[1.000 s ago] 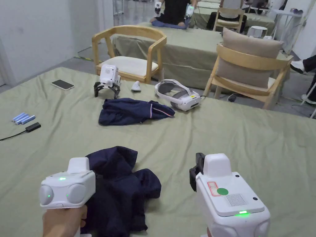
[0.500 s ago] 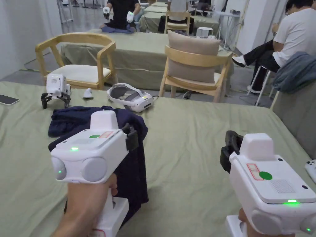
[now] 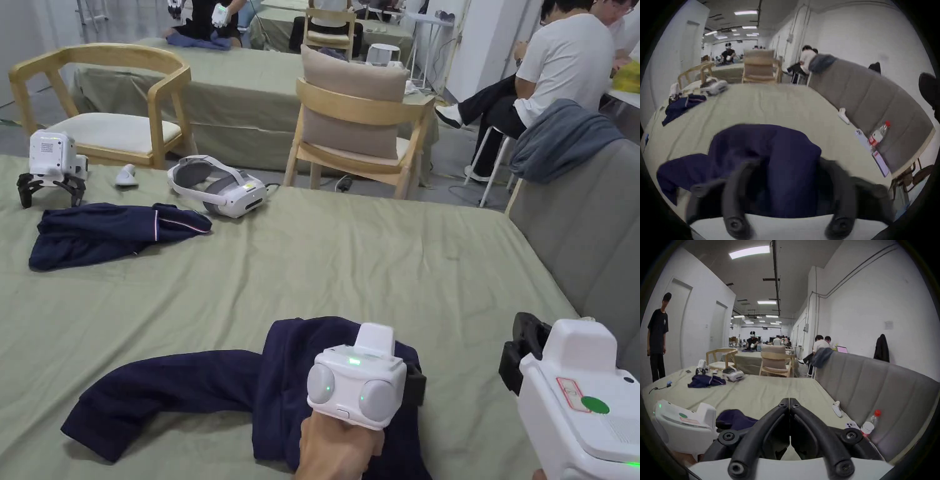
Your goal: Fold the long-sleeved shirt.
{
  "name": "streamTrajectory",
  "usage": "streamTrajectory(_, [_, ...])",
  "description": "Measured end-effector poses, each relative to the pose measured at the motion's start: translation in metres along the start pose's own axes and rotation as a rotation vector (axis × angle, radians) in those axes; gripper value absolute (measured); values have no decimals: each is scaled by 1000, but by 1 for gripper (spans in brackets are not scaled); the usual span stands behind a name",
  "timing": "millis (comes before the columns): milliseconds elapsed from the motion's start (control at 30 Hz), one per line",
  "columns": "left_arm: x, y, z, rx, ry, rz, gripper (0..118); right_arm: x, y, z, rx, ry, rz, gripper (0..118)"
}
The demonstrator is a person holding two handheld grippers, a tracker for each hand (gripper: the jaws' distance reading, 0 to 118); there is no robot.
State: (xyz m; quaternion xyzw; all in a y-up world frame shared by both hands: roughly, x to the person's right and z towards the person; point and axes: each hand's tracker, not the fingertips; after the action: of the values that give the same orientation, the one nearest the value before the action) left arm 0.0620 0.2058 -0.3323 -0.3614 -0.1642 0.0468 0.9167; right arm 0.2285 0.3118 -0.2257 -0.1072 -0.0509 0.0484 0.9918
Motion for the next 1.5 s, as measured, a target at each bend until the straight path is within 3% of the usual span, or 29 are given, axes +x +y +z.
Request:
streamTrajectory(33, [3,-3,-2,-4,-23,-3,109,2,-5,-2,-14,0,6,0])
streamTrajectory(233, [-35,27,81,213,70,3,109,4,-14,-8,-37,-4,-15,0])
streamTrajectory(433, [-98,23,166,373,329,-39,103,-12,-10,-1,-7,60,-45,0])
streamTrajectory(467, [-109,18,172,394,360,-38,86,-14,-9,1,-7,70,-47,0])
streamTrajectory(500, [-119,14,175,390,402,-29,58,-18,-10,4,-5,87,-51,0])
streamTrajectory(533, [-132,8,175,368,431,3,5,-22,-11,6,-5,97,-57,0])
streamTrajectory(633, [-162,-11,174,304,353,88,3,-31,-24,11,-20,124,-62,0])
streamTrajectory(767, [-178,-34,164,277,398,104,3,-43,-47,7,-89,147,-49,0])
streamTrajectory(800, [-182,-38,162,265,393,116,3,-44,-52,3,-121,155,-62,7])
streamTrajectory(867, [-186,-46,153,242,383,125,3,-45,-59,-7,-185,151,-66,86])
streamTrajectory(900, [-190,-45,150,239,379,126,3,-44,-62,-17,-221,149,-72,118])
streamTrajectory(1133, [-210,-47,126,197,356,124,3,-26,-67,-130,-484,237,-350,118])
streamTrajectory(1200, [-216,-45,118,186,357,119,3,-25,-67,-174,-561,222,-378,118])
streamTrajectory(1267, [-221,-46,112,170,361,108,3,-35,-66,-209,-628,213,-321,117])
streamTrajectory(1300, [-223,-43,107,157,362,104,3,-38,-69,-228,-666,224,-327,111])
streamTrajectory(1367, [-229,-42,100,145,360,102,3,-44,-77,-257,-791,247,-360,87])
streamTrajectory(1433, [-237,-41,89,121,359,101,3,-54,-92,-275,-895,293,-385,80])
streamTrajectory(1500, [-245,-39,81,101,352,113,3,-59,-100,-279,-936,294,-342,36])
